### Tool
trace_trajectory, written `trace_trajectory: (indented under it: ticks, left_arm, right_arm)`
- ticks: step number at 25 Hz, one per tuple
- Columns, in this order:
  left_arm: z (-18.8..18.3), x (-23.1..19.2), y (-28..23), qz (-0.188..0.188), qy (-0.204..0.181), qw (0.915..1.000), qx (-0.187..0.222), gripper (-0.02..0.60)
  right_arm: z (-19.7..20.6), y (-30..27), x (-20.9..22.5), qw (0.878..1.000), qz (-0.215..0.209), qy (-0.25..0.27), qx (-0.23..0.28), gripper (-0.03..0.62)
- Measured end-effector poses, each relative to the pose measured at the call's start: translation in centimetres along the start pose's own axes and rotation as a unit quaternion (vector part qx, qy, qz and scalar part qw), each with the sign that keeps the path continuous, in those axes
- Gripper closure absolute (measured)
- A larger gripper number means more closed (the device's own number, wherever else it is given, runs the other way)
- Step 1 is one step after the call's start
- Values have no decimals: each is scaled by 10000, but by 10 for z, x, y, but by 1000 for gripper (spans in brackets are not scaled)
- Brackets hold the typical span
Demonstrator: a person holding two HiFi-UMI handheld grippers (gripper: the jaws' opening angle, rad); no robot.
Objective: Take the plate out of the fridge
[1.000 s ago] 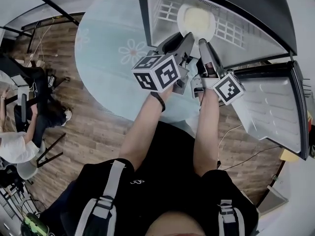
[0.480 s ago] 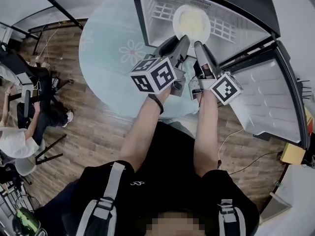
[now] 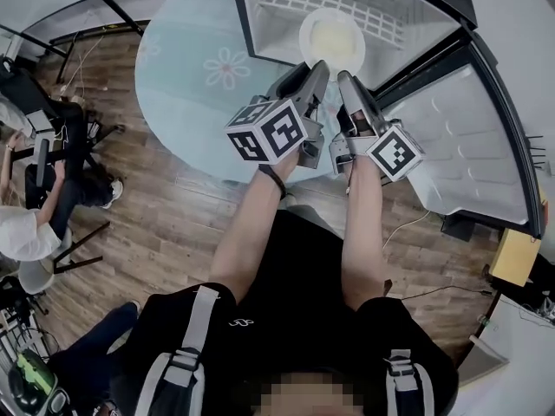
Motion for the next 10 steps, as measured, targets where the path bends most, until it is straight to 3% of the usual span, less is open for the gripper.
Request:
trace_trajectory:
  ticks: [10]
  left_arm:
    - [33,8,26,-133,146,9998,6,443]
  right_arm:
    - [17,37,0,9996,69,-190,-190,482]
Point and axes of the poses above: the fingertips, and each gripper's own axes: y backward along the fingers, x to its right, z out of its underside, the point moved 4 cm from there along y, backward along the fingers, and after that the axes turned 4 degrees about -z, right-handed, at the moved point
